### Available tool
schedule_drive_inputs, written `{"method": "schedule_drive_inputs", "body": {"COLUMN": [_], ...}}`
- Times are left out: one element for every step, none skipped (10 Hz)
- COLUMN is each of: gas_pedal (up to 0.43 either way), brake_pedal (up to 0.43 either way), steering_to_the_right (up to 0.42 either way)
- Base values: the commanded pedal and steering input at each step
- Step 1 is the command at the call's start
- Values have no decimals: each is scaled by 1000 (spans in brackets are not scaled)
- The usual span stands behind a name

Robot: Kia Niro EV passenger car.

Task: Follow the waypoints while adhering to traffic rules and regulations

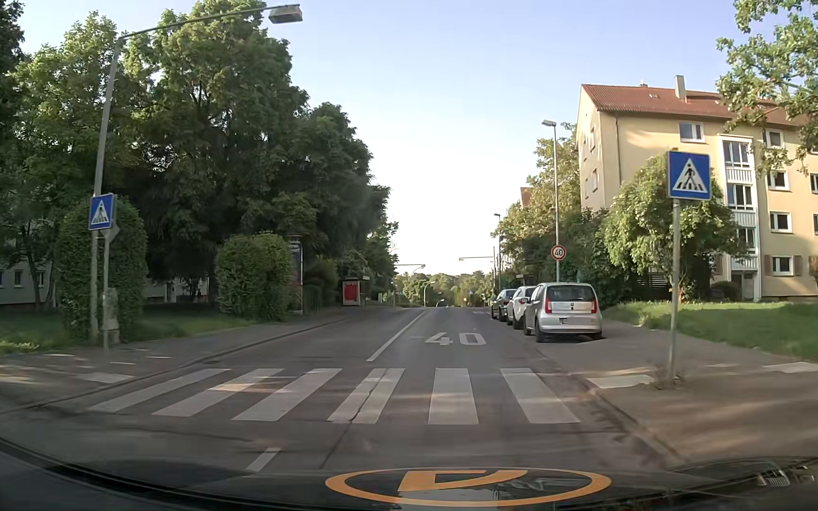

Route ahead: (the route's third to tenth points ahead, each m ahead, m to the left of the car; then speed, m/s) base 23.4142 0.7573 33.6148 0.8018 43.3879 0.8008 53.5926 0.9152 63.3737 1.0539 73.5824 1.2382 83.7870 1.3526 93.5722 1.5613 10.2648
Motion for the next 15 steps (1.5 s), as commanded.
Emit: {"method": "schedule_drive_inputs", "body": {"gas_pedal": [169, 169, 169, 169, 157, 157, 150, 157, 157, 157, 169, 169, 169, 157, 157], "brake_pedal": [0, 0, 0, 0, 0, 0, 0, 0, 0, 0, 0, 0, 0, 0, 0], "steering_to_the_right": [-1, -1, 0, 0, 0, 1, 1, 1, 1, 1, 1, 1, 1, 1, 1]}}
